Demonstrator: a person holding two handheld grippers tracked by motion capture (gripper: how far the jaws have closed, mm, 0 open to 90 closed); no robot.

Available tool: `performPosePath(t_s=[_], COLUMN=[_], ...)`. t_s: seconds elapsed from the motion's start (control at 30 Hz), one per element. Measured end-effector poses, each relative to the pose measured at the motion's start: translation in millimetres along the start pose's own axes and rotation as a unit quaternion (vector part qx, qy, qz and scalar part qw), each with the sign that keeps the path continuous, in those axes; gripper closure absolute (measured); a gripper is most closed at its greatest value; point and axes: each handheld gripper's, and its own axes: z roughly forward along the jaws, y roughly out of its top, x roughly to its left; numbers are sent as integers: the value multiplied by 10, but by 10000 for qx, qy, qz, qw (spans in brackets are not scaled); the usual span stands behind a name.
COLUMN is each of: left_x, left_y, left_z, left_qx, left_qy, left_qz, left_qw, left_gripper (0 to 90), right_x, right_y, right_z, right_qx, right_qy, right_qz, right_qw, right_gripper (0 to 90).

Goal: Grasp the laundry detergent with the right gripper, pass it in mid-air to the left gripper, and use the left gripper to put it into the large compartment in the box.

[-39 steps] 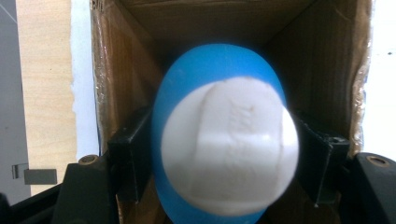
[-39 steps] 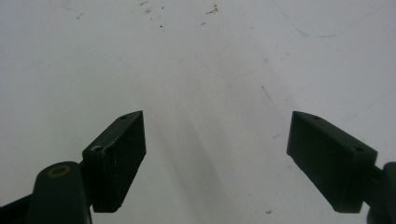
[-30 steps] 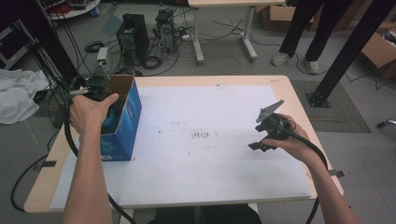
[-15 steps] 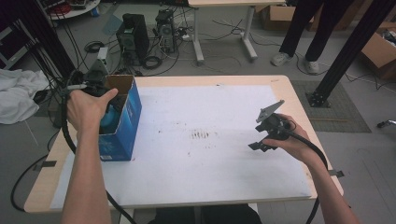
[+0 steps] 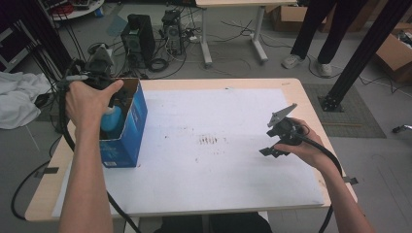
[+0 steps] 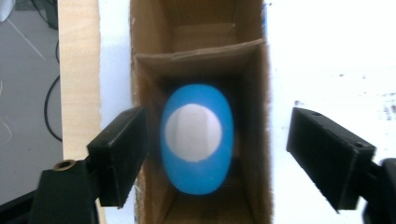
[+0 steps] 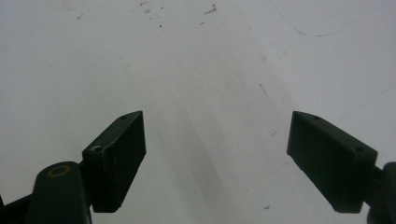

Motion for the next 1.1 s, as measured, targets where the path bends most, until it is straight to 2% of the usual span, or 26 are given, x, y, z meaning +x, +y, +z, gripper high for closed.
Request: performPosePath(t_s=[0.1, 0.23, 0.33, 0.5, 0.57, 0.67, 0.8, 0.97, 1.1], left_x=[-52, -119, -206, -411, -515, -669, -862, -1070, -1243], left_y=[21, 47, 68, 117, 137, 166, 201, 207, 183], left_z=[-67, -153, -266, -440, -490, -515, -491, -425, -287], left_qx=[-29, -78, -212, -395, -458, -464, -425, -372, -279], left_qy=[34, 37, 27, -107, -205, -202, -379, -595, -820], left_qz=[117, 294, 465, 877, 1071, 1367, 1737, 2028, 2253], left_qw=[9999, 9995, 9987, 9953, 9930, 9893, 9831, 9767, 9704], left_gripper=[168, 170, 170, 169, 169, 169, 169, 169, 169], right_x=[2, 1, -1, 2, 4, 3, -4, -35, -47], right_y=[-1, -6, -11, -19, -20, -23, -29, -34, -19], right_z=[-8, -10, -11, -1, -1, -12, -33, -62, -63], right_qx=[7, 11, 31, 60, 73, 79, 95, 96, 108], right_qy=[-2, 2, -8, -1, -8, -18, -9, -43, -42], right_qz=[7, 20, 21, 46, 47, 67, 79, 94, 104], right_qw=[10000, 10000, 10000, 10000, 10000, 9999, 9999, 9999, 9999], right_gripper=[196, 196, 197, 197, 197, 197, 194, 190, 190])
